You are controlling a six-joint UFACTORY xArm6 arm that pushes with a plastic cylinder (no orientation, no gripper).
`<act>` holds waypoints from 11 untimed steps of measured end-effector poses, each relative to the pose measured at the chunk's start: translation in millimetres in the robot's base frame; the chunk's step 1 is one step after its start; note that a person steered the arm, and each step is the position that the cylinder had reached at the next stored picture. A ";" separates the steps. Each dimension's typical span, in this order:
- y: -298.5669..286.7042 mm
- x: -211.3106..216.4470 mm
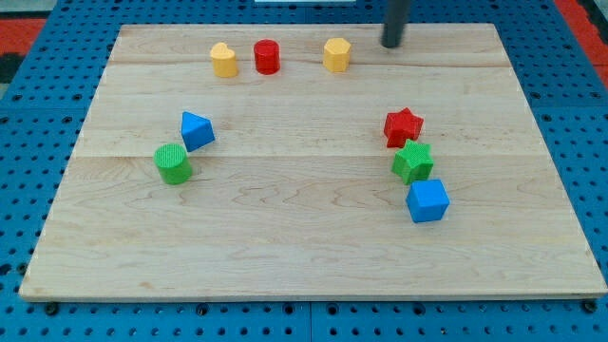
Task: Move the yellow hexagon above the red star
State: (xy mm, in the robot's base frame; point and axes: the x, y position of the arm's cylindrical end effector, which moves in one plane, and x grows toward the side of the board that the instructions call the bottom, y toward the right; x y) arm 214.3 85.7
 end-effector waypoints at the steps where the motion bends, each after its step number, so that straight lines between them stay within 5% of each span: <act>1: -72.9 -2.4; 3: -37.5 83.1; 5: -23.6 22.5; 8: 54.4 8.5; 11: 64.0 61.1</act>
